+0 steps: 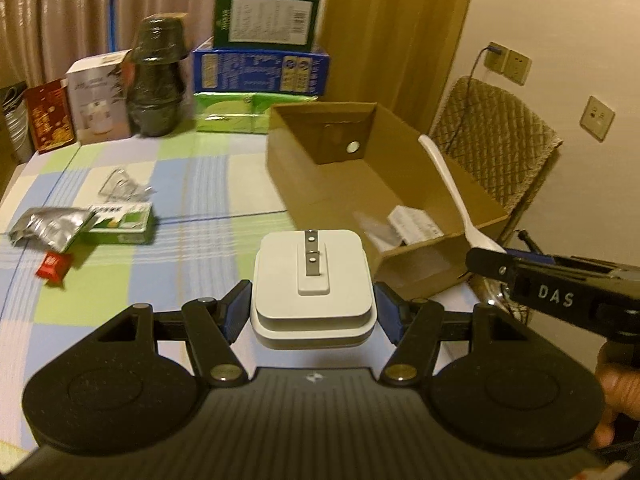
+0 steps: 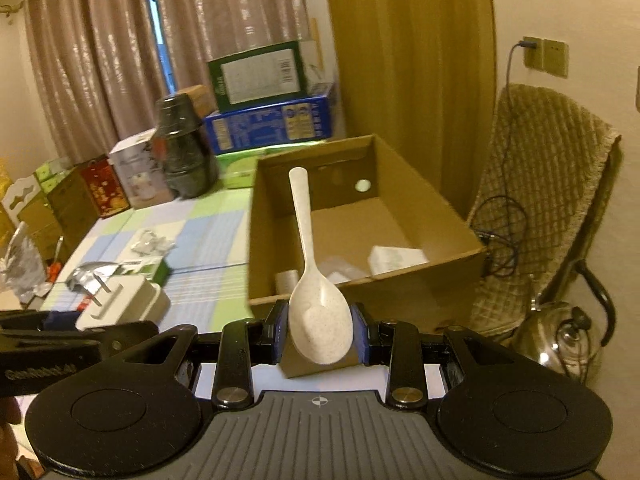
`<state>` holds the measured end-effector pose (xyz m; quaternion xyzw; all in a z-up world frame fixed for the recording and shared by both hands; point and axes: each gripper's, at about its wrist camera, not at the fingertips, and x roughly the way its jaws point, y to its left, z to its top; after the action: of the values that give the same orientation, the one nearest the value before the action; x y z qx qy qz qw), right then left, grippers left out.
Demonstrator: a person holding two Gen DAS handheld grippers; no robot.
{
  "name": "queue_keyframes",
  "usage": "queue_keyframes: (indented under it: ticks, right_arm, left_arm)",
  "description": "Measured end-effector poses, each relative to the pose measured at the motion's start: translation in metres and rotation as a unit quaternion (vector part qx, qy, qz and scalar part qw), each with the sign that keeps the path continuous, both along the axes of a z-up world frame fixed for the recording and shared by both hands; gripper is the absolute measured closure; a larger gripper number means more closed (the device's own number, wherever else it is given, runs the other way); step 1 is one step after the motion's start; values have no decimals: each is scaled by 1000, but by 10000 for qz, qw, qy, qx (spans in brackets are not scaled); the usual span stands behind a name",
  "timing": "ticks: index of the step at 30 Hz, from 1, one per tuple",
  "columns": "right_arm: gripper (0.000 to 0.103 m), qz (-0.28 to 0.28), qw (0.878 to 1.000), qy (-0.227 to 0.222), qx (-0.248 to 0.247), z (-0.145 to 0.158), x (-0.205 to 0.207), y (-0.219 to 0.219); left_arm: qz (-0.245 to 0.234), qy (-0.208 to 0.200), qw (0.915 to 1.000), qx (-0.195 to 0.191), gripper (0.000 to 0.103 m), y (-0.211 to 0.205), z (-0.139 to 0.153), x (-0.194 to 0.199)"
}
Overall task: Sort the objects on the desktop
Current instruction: 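Carry the spoon and plug adapter with both tools over the cardboard box, then open the left tool dropping the plug adapter while the right tool releases the spoon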
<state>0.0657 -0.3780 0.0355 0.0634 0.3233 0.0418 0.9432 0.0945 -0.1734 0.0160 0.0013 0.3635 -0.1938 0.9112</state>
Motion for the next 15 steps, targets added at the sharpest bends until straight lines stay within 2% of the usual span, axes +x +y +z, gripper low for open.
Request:
queue_keyframes:
  ticks: [15]
  right_arm:
    - [72, -123, 9997, 24, -189, 2, 39, -41]
  left_arm:
    - [-389, -78, 9991, -155, 43, -56, 13, 38]
